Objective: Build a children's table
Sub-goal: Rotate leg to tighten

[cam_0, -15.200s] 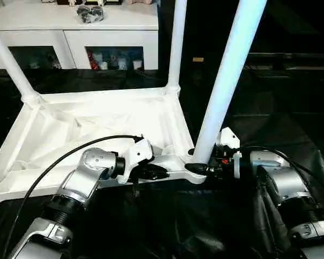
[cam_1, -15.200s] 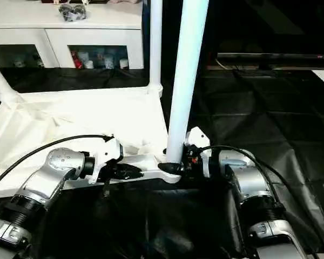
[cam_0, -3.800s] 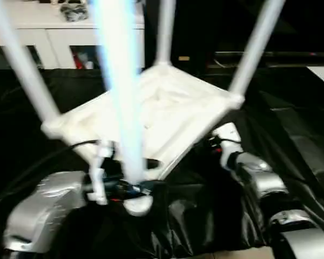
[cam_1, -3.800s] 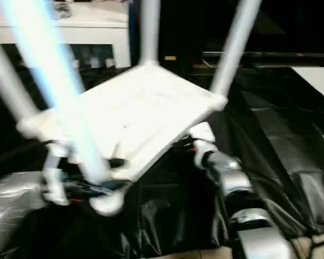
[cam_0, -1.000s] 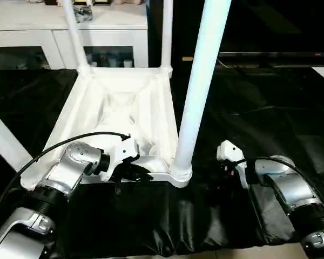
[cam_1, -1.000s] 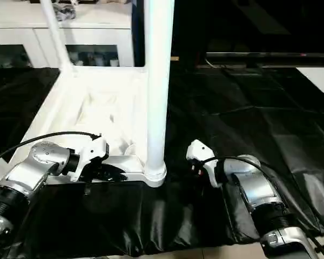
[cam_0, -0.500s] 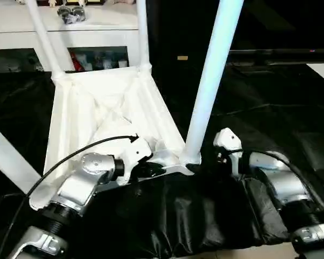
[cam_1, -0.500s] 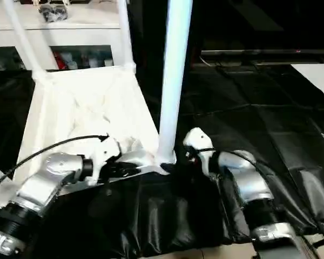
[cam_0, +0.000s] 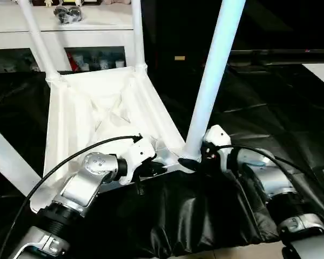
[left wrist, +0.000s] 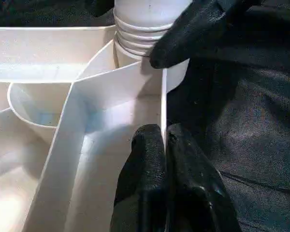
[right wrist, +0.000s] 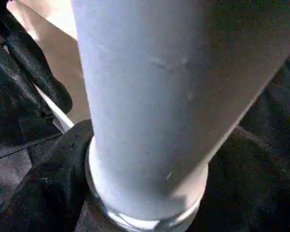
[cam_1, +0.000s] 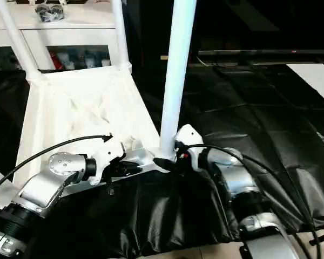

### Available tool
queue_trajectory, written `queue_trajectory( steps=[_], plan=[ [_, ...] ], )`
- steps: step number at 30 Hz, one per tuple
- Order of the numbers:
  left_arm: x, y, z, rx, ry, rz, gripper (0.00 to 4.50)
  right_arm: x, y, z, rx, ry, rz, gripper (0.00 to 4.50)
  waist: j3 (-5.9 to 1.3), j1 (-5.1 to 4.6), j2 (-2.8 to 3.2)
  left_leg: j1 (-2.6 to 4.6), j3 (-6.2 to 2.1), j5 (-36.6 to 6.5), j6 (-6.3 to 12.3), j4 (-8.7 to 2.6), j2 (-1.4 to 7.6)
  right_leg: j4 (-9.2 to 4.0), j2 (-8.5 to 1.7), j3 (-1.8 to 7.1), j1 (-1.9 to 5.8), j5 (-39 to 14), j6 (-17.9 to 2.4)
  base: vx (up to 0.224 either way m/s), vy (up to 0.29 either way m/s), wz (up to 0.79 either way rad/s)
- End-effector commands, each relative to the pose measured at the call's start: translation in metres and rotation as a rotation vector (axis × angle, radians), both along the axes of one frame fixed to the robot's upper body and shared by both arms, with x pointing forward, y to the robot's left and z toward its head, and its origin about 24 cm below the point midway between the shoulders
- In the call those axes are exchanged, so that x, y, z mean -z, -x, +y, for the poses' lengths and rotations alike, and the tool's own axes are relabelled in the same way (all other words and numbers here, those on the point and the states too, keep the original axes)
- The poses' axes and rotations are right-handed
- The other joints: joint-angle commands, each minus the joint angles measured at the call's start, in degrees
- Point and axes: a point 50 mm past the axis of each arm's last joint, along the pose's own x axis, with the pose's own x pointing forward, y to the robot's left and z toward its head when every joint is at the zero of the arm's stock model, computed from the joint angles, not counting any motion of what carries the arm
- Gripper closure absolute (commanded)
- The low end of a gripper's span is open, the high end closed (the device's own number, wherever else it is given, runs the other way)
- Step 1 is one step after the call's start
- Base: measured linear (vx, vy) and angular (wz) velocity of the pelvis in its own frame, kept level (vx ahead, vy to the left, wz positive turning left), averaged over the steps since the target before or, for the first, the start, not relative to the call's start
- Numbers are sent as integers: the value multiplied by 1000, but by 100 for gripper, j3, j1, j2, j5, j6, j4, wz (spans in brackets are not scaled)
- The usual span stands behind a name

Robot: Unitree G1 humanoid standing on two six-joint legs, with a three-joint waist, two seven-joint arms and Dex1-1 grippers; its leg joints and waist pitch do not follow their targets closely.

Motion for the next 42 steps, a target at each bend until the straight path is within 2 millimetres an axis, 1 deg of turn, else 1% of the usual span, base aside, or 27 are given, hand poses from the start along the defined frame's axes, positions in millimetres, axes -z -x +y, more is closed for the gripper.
queue_trajectory(
  steps=[1, 4, 8, 9, 14, 15, 17, 19, 20, 21, 22, 23, 24, 26, 28, 30, 31, 32, 33, 34, 35, 36, 37, 38, 39, 41, 42],
  plan=[
    [12, 8, 2, 32, -37, 64, 450, -7, -9, -8, 65, 32, -34, 79, -356, 22, -37, 109, -165, -1998, 63, -455, 288, -435, -286, 177, 185, -2163, -1172, 0, 0, 0],
    [12, 7, 4, 23, -31, 64, 450, -4, -10, -5, 56, 38, -32, 102, -353, -16, -63, 111, -170, -2088, 36, -455, 287, -443, -285, 172, 177, -2257, -1162, 0, 0, 0],
    [11, 6, 7, 10, -26, 59, 450, -3, -11, -1, 53, 31, -28, 135, -348, -58, -70, 106, -174, -2128, 43, -457, 287, -440, -284, 175, 176, -2271, -1171, 0, 0, 0],
    [10, 5, 7, -3, -22, 51, 450, -2, -10, 2, 52, 26, -25, 143, -348, -58, -52, 108, -178, -2137, 36, -458, 287, -439, -287, 176, 176, -2279, -1168, 0, 0, 0],
    [8, -2, -4, -83, -17, -3, 450, 9, -7, 14, 143, -12, -17, 171, -343, -81, -60, 108, -182, -2190, -12, -465, 287, -452, -285, 177, 164, -2376, -1124, 0, 0, 0],
    [7, -6, -14, -130, -7, -30, 450, 16, -8, 21, 251, -42, -5, 171, -338, -81, -63, 107, -179, -2185, -33, -461, 284, -467, -290, 179, 157, -2432, -1101, 0, 0, 0],
    [6, -10, -25, -170, 9, -52, 450, 23, -7, 30, 347, -57, 10, 176, -335, -106, -57, 118, -191, -2277, -104, -467, 271, -489, -289, 175, 132, -2683, -1007, 0, 0, 0],
    [5, -13, -37, -194, 24, -67, 450, 28, -5, 42, 393, -62, 14, 177, -341, -106, -67, 118, -205, -2315, -140, -474, 268, -510, -292, 161, 136, -2796, -922, 0, 0, 0],
    [4, -14, -42, -199, 29, -73, 450, 29, -4, 48, 405, -66, 14, 177, -339, -103, -67, 131, -198, -2351, -130, -471, 267, -525, -283, 162, 116, -2815, -901, 0, 0, 0],
    [4, -14, -48, -198, 34, -78, 450, 27, -3, 59, 406, -84, 3, 177, -330, -87, 22, 164, -205, -2455, -146, -465, 261, -545, -289, 170, 78, -2886, -873, 0, 0, 0],
    [4, -15, -52, -198, 36, -81, 450, 26, -3, 66, 407, -96, -5, 177, -330, -106, -10, 156, -193, -2498, -152, -468, 254, -569, -269, 164, 73, -2902, -844, 0, 0, 0],
    [4, -15, -57, -192, 46, -85, 450, 22, -2, 78, 374, -131, -10, 177, -336, -106, 4, 142, -204, -2579, -163, -479, 249, -575, -267, 158, 83, -2874, -805, 0, 0, 0],
    [3, -15, -60, -183, 55, -90, 450, 16, 0, 89, 328, -173, -10, 177, -341, -105, -3, 144, -211, -2605, -159, -479, 249, -564, -268, 151, 90, -2857, -803, 0, 0, 0],
    [2, -15, -60, -169, 53, -96, 450, 11, 2, 93, 285, -203, -22, 177, -343, -103, 17, 148, -214, -2689, -153, -484, 252, -566, -262, 151, 86, -2816, -798, 0, 0, 0],
    [2, -15, -56, -139, 49, -113, 450, 6, 3, 92, 233, -235, -34, 177, -348, -87, -2, 144, -207, -2681, -107, -482, 249, -570, -267, 157, 88, -2779, -803, 0, 0, 0],
    [2, -13, -51, -114, 46, -110, 450, 5, 3, 86, 205, -238, -31, 122, -355, -75, -11, 127, -208, -2580, -66, -487, 260, -547, -275, 165, 106, -2654, -838, 0, 0, 0],
    [1, -12, -46, -95, 48, -114, 450, 5, 2, 80, 196, -236, -25, 122, -353, -76, -11, 120, -197, -2509, -56, -490, 266, -537, -273, 171, 106, -2535, -888, 0, 0, 0],
    [1, -11, -39, -79, 45, -110, 450, 4, 2, 71, 174, -222, -26, 106, -357, -63, -36, 126, -196, -2502, -20, -483, 260, -543, -276, 165, 116, -2530, -897, 0, 0, 0],
    [0, -10, -34, -68, 43, -108, 450, 3, 1, 65, 160, -213, -26, 99, -362, -61, -26, 89, -198, -2403, 18, -487, 270, -512, -286, 177, 146, -2405, -920, 0, 0, 0],
    [0, -9, -28, -55, 46, -105, 450, 3, 1, 58, 140, -193, -30, 99, -369, -73, -56, 55, -184, -2232, 60, -486, 266, -495, -284, 181, 165, -2259, -963, 0, 0, 0],
    [-1, -7, -19, -45, 47, -95, 450, 4, 2, 49, 108, -156, -35, 89, -379, -53, -23, 59, -181, -2110, 79, -477, 273, -464, -281, 177, 174, -2095, -1026, 0, 0, 0],
    [-1, -7, -19, -45, 47, -95, 450, 4, 2, 49, 108, -156, -35, 89, -371, -61, -25, 59, -172, -2083, 98, -475, 276, -456, -276, 180, 166, -2036, -1063, 0, 0, 0],
    [-2, -5, -14, -29, 56, -89, 450, 3, 2, 43, 92, -143, -33, 89, -363, -59, 3, 82, -161, -2081, 102, -474, 279, -462, -275, 189, 147, -2023, -1116, 0, 0, 0],
    [-3, -3, -9, -18, 63, -73, 450, 1, 2, 36, 63, -126, -33, 89, -376, -52, -11, 95, -158, -2071, 101, -462, 276, -458, -275, 184, 156, -1999, -1141, 0, 0, 0],
    [-4, -1, -3, -2, 65, -64, 450, -1, 3, 29, 28, -107, -31, 89, -382, -47, -16, 69, -158, -1960, 139, -462, 276, -430, -277, 182, 186, -1883, -1193, 0, 0, 0],
    [-4, 0, 4, 21, 52, -62, 450, -2, 6, 21, -27, -87, -15, 89, -376, -31, -38, 88, -138, -1871, 209, -454, 288, -427, -265, 188, 174, -1769, -1237, 0, 0, 0],
    [-4, 0, 7, 31, 47, -54, 450, -2, 8, 18, -57, -79, -8, 89, -379, -19, -32, 85, -146, -1824, 219, -455, 288, -415, -268, 184, 186, -1724, -1247, 0, 0, 0]
  ],
)
